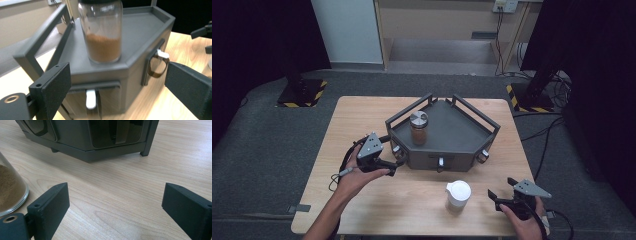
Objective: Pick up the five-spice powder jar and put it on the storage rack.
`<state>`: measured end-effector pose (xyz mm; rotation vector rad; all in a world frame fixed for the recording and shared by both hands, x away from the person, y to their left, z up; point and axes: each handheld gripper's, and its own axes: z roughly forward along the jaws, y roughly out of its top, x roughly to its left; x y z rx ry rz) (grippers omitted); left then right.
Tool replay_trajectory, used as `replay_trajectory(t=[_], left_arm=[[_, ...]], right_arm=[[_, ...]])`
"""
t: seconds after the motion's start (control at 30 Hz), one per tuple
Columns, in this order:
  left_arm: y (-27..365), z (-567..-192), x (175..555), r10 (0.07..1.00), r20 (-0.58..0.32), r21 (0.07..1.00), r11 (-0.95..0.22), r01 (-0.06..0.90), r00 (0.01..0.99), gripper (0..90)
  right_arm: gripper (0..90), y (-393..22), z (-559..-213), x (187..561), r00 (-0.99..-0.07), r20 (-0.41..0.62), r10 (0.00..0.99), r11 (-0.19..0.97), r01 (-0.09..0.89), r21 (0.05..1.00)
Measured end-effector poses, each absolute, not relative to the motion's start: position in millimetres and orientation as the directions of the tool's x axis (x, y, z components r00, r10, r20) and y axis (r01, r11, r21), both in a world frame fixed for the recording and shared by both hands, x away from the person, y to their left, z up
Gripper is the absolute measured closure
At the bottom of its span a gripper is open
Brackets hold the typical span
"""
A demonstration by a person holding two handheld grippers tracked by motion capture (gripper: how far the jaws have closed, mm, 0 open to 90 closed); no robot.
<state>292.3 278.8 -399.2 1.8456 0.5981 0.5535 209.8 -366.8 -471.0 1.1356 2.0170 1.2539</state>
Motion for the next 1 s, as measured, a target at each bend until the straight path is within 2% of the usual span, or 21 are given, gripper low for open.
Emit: replay_trajectory(t=[0.4,1.0], left_arm=[[291.0,-432.9,262.9,0.677,0.07,0.938,-0.295,0.183,0.733,5.9],[290.7,-459.7,222.0,0.76,0.064,0.948,-0.249,0.199,0.646,6.4]], right_arm=[[8.0,-367.2,-472.0,210.0,-0.524,0.013,0.852,0.225,0.387,0.894],[7.8,-366.7,-471.5,209.2,-0.525,0.011,0.851,0.224,0.382,0.897]])
